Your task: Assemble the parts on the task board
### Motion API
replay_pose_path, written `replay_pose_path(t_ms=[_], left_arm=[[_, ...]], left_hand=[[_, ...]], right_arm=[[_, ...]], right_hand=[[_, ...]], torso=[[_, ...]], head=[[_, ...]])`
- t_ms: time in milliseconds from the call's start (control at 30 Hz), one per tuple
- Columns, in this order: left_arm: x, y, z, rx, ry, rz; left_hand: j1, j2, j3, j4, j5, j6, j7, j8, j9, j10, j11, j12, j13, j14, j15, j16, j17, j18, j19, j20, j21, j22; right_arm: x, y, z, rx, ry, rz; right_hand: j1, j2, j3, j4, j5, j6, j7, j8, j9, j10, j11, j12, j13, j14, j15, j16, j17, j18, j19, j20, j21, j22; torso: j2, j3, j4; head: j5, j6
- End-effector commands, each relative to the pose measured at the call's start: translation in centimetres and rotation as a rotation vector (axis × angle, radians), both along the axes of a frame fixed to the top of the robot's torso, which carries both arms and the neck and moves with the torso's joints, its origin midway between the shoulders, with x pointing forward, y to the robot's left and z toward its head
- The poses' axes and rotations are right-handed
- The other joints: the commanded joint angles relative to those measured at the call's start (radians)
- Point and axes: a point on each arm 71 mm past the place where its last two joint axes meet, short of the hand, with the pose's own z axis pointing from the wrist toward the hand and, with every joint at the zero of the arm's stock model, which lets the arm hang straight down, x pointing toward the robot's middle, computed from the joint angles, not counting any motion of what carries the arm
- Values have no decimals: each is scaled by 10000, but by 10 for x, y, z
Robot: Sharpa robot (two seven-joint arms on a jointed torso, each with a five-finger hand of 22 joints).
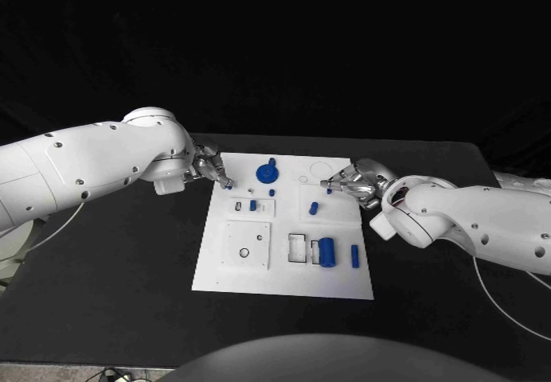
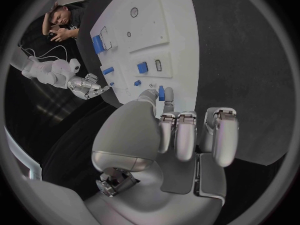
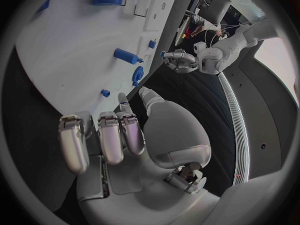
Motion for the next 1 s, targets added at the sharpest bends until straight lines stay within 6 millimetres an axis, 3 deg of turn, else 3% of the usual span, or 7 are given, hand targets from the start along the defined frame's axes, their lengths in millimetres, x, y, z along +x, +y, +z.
replay_pose_path(t_ms=[33, 633, 1000], left_arm=[[-6, 0, -2, 172, 484, 29], [-17, -10, -8, 473, 1050, -61], [-20, -16, -10, 738, 1143, 0]], left_hand=[[-88, 16, 102, -2, 120, 85, -7, -72, -38, 1053, -75, 4, 2629, 1076, -44, 25, 2627, -75, 1052, -82, 24, 2634], [-255, -128, 127, 11, 298, 183, 9, -179, -148, 1053, -70, 4, 2629, 1076, -36, 25, 2627, -75, 1052, -86, 24, 2634], [-655, -209, 47, 11, 302, 264, 10, -288, -250, 1053, -70, 4, 2629, 1076, -7, 25, 2627, -75, 1052, -75, 24, 2634]], right_arm=[[-1, 2, -1, -34, 84, 161], [-1, 1, -1, -27, 72, 152], [-1, 2, -1, -18, 68, 158]], right_hand=[[113, 2, -75, -7, 61, -27, 55, 67, 12, 1057, 49, 39, 2634, 1060, 84, 41, 2635, -67, 1048, 84, 45, 2634], [113, 2, -75, -7, 61, -27, 55, 67, 12, 1057, 49, 39, 2634, 1060, 84, 41, 2635, -67, 1048, 84, 45, 2634], [113, 2, -75, -7, 61, -27, 55, 67, 12, 1057, 49, 39, 2634, 1060, 84, 41, 2635, -67, 1048, 84, 45, 2634]], torso=[[1, 9, 2], [12, -15, 2], [5, -3, -1]], head=[[19, -18], [21, -23], [42, -83]])
